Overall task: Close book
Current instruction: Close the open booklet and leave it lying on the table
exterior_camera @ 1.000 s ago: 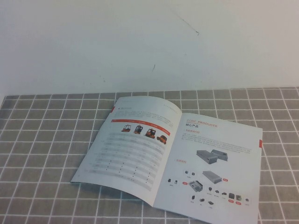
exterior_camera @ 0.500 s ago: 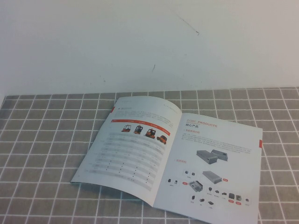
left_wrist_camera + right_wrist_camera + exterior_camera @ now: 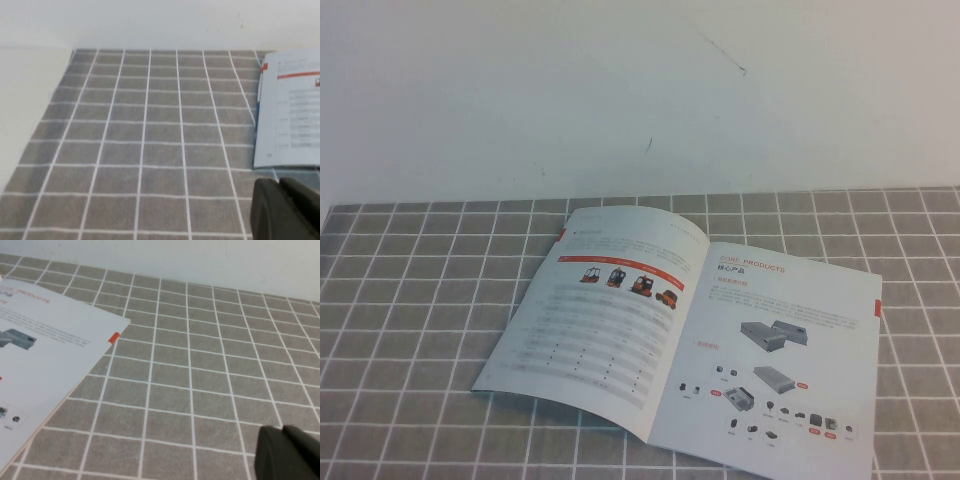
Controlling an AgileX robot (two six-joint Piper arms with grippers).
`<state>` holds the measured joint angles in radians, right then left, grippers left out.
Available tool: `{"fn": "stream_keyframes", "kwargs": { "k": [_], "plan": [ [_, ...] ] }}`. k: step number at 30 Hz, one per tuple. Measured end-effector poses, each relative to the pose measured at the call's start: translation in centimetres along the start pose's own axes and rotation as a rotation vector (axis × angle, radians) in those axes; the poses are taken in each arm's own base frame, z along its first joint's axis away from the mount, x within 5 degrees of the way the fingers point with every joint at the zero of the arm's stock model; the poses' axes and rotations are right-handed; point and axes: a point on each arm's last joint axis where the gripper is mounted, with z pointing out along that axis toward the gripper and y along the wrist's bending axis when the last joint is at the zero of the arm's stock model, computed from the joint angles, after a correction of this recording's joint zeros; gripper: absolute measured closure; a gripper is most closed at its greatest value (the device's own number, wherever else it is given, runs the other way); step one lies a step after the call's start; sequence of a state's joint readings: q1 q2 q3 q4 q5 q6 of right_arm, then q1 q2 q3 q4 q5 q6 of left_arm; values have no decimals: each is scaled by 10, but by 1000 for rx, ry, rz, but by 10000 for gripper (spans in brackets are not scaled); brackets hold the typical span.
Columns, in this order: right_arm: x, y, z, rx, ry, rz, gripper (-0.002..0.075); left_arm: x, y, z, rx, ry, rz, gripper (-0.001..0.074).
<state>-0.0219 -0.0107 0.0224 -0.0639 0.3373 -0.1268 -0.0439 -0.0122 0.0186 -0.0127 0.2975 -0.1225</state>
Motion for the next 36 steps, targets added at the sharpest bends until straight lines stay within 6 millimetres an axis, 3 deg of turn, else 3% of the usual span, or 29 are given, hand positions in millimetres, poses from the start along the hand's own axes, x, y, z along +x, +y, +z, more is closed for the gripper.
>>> {"fn": "stream_keyframes", "kwargs": {
  "k": [11, 36],
  "plan": [
    [-1, 0, 0, 2, -13, 0, 729, -17, 0, -1, -6, -193, 125, 738],
    [-1, 0, 0, 3, -25, 1, 729, -7, 2, 0, -31, -86, 140, 738]
  ]
}}
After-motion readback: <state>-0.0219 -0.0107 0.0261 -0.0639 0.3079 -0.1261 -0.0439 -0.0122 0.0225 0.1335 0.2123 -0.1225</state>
